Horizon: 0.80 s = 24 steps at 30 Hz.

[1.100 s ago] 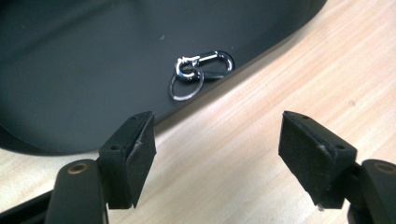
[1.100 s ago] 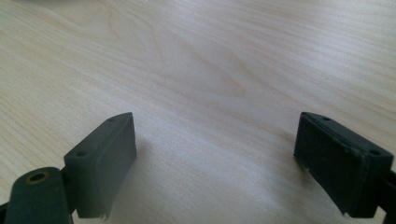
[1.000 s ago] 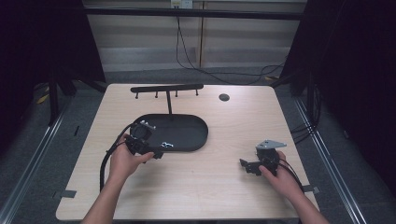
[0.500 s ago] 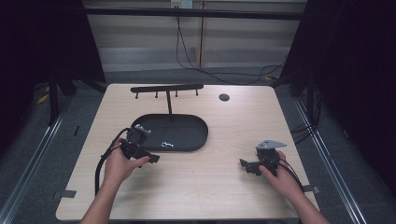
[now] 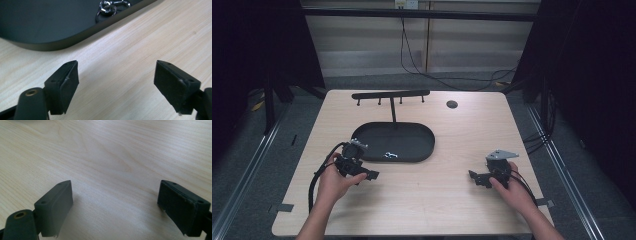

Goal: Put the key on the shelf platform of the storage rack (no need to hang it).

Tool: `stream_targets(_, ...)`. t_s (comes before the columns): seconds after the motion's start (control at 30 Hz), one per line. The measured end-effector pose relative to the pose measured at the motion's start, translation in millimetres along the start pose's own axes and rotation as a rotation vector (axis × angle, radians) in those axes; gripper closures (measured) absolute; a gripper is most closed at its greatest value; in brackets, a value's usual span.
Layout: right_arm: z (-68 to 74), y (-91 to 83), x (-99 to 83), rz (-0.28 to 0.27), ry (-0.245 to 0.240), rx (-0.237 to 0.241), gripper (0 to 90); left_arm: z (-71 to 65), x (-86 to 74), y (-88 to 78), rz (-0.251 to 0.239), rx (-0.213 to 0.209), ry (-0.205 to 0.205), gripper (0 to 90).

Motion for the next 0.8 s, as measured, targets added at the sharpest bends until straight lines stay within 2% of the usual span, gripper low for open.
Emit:
stream_targets(0.27,0.1,0.0,0.0,0.000,0.001,0.000,12.3,3.8,-11.4,1.0,0.012,-0.001,-0.003,17.6)
stream_targets(0.3,0.1,0.0,0.0,0.000,0.001,0.000,12.3,3.6,-12.7,1.1,0.010,-0.002,-0.015,17.2)
stream_targets(0.33,0.0,0.0,0.0,0.000,0.000,0.000,12.3,5.2,-14.3,0.5,0.019,0.000,-0.002,16.9)
stream_targets(0.37,0.1,0.0,0.0,0.000,0.001,0.000,12.3,4.8,-15.2,0.7,0.011,0.003,-0.014,16.2)
stream_targets(0.43,0.1,0.0,0.0,0.000,0.001,0.000,12.3,7.2,-18.9,-0.9,0.015,0.008,0.003,15.9)
stream_targets(0.63,0.0,0.0,0.0,0.000,0.000,0.000,12.3,8.5,-27.5,-2.1,0.017,0.002,-0.001,15.7)
stream_targets(0.8,0.1,0.0,0.0,0.000,0.000,0.000,12.3,8.8,-34.9,-3.1,0.014,-0.001,0.012,15.6)
Point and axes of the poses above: each handheld gripper's, and its own axes: y roughly forward along the jaws, x roughly out of its top, z roughly to its left, the point moved 8 cm from there along y, roughly forward along the jaws, and after that the axes turned 8 degrees about y, right-handed, at the moved point
